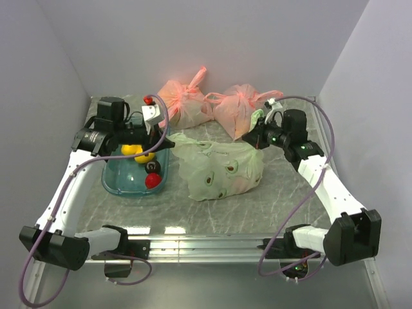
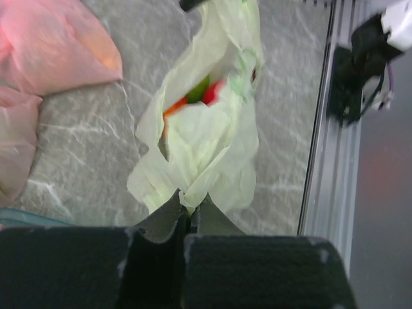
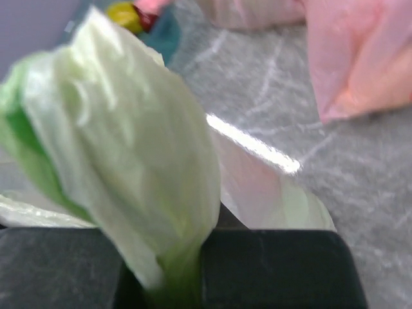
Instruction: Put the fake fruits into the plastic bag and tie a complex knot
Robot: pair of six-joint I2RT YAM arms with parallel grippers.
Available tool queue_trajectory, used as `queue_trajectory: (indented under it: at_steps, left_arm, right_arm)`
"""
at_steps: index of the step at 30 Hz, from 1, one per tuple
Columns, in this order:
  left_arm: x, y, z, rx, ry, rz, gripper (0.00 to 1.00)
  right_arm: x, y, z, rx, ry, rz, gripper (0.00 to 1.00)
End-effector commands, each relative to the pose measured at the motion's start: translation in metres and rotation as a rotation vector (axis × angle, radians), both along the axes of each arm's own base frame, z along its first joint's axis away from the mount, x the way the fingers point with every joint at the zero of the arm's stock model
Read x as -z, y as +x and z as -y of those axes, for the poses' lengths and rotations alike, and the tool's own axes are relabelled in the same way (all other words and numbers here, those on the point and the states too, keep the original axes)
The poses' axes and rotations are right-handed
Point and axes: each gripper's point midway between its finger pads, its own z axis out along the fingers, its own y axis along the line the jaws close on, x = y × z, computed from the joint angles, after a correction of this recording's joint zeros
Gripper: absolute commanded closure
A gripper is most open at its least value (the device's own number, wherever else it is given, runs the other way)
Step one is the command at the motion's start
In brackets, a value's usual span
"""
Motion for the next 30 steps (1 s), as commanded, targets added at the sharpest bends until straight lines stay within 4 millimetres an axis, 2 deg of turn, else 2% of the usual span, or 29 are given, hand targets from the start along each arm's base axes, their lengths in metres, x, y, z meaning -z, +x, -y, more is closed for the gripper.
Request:
queue_trajectory:
  at_steps: [1, 4, 6, 7, 12, 14, 15, 20, 22, 23, 25, 26, 28, 29, 30]
  left_arm:
    - [0.023, -0.016, -0.006, 0.091, 0.081, 0.025, 0.99]
    - [0.043, -0.022, -0.011, 0.142, 0.141, 0.037, 0.99]
    - [0.066, -0.033, -0.017, 0.160, 0.188, -0.032, 0.99]
    - [0.075, -0.035, -0.021, 0.189, 0.217, -0.012, 0.99]
    - [0.143, -0.048, -0.044, 0.180, 0.367, -0.087, 1.00]
    - [0.158, -0.049, -0.047, 0.175, 0.394, -0.091, 0.99]
    - [0.171, -0.048, -0.051, 0.167, 0.420, -0.102, 0.99]
    - [0.201, -0.052, -0.055, 0.191, 0.486, -0.157, 1.00]
    - [0.200, -0.050, -0.053, 0.196, 0.489, -0.150, 0.99]
    - [0.191, -0.043, -0.050, 0.190, 0.479, -0.123, 0.99]
    - [0.177, -0.037, -0.045, 0.181, 0.455, -0.099, 1.00]
    - [0.160, -0.029, -0.041, 0.178, 0.439, -0.063, 0.99]
    - [0.142, -0.025, -0.034, 0.180, 0.412, -0.042, 1.00]
    - [0.135, -0.023, -0.031, 0.180, 0.404, -0.037, 0.99]
    - [0.121, -0.017, -0.027, 0.172, 0.386, -0.012, 1.00]
  right_arm:
    - [0.031, 0.008, 0.013, 0.102, -0.049, -0.075, 1.00]
    - [0.057, 0.022, 0.026, 0.202, -0.120, -0.099, 1.00]
    - [0.077, 0.031, 0.034, 0.250, -0.173, -0.119, 1.00]
    - [0.083, 0.033, 0.036, 0.258, -0.185, -0.127, 1.00]
    - [0.130, 0.034, 0.036, 0.265, -0.232, -0.236, 1.00]
    - [0.147, 0.033, 0.035, 0.264, -0.251, -0.277, 1.00]
    - [0.152, 0.034, 0.034, 0.265, -0.256, -0.288, 1.00]
    - [0.173, 0.035, 0.033, 0.264, -0.275, -0.336, 1.00]
    - [0.170, 0.036, 0.030, 0.249, -0.266, -0.334, 1.00]
    - [0.166, 0.037, 0.029, 0.238, -0.266, -0.325, 1.00]
    - [0.145, 0.041, 0.027, 0.228, -0.244, -0.272, 1.00]
    - [0.139, 0.040, 0.026, 0.211, -0.241, -0.260, 1.00]
    - [0.114, 0.040, 0.019, 0.153, -0.212, -0.210, 1.00]
    - [0.110, 0.033, 0.015, 0.106, -0.218, -0.214, 0.96]
    - [0.094, 0.033, 0.008, 0.066, -0.193, -0.192, 0.87]
